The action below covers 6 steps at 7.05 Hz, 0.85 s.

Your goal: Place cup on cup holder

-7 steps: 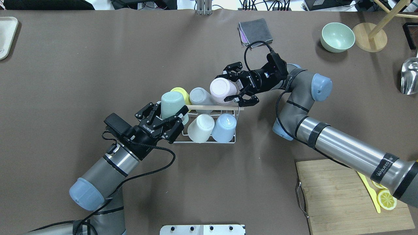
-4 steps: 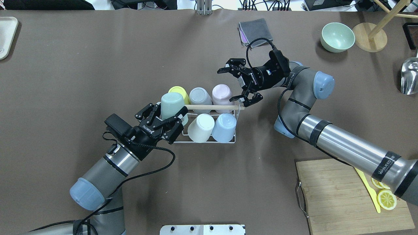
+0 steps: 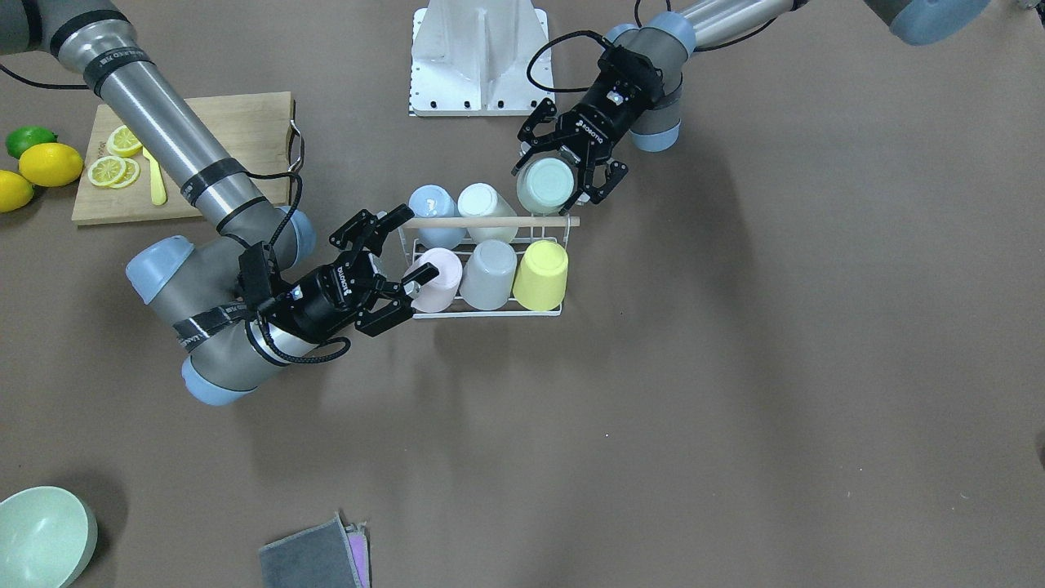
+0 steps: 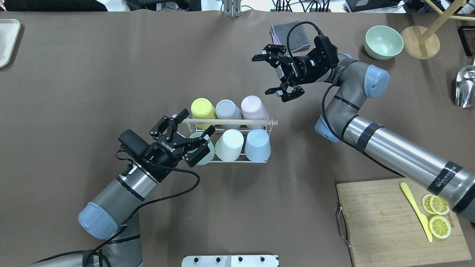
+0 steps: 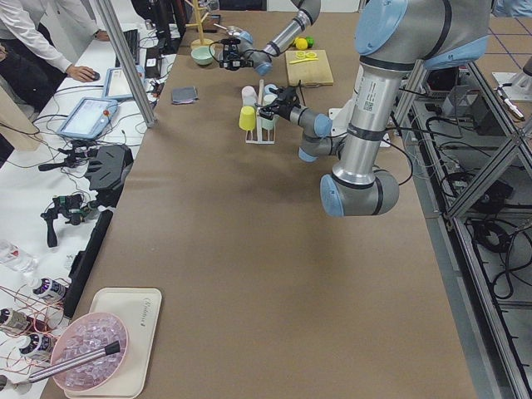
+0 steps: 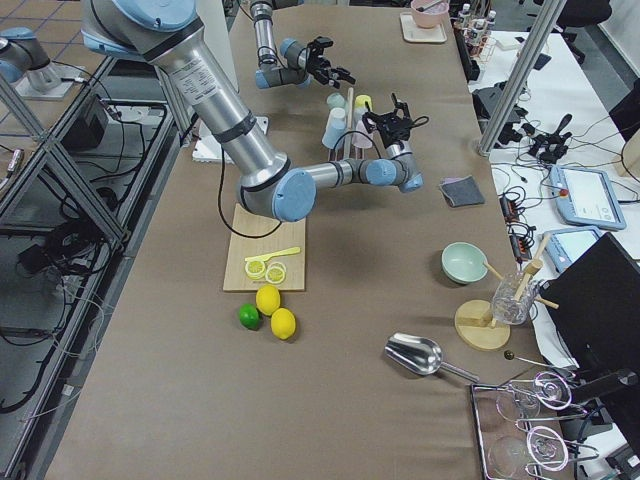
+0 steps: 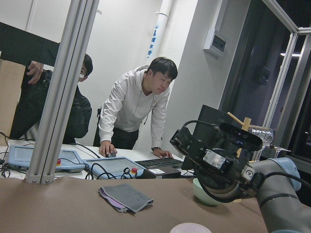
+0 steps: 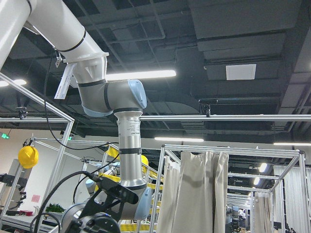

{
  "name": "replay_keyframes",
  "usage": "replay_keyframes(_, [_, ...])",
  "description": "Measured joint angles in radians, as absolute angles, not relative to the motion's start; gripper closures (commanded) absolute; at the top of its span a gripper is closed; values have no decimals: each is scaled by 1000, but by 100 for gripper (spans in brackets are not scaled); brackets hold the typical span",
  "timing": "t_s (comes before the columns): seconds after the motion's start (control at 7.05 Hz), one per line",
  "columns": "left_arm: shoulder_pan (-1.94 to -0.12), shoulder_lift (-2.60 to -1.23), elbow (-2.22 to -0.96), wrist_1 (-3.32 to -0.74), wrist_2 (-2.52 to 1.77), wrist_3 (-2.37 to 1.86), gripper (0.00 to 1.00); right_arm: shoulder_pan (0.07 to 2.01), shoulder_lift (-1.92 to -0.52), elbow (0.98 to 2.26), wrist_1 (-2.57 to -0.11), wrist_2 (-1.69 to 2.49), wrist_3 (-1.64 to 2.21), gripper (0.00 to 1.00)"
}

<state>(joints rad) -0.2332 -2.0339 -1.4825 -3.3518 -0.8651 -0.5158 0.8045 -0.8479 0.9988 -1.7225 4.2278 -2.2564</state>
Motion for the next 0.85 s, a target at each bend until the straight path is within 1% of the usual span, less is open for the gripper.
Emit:
replay_keyframes(0.14, [-236,-2034,-1490,-3352,-865,-513,2,822,-848,1026,-1785,4236,-2167,3])
replay_keyframes(0.43, [-295,-2028,-1564,-3324,-867,-508,2,860,-849,1061,-1949,4243,-1878,3])
replay_keyframes(0.57, [-362,-2026,-1601,-3269,-872,-510,2,873,-849,1069,-2032,4243,-1717,3])
replay_keyframes(0.85, [-532,-2021,-1635,-3059,-878,-529,2,894,-851,1091,-2184,4232,-1364,3])
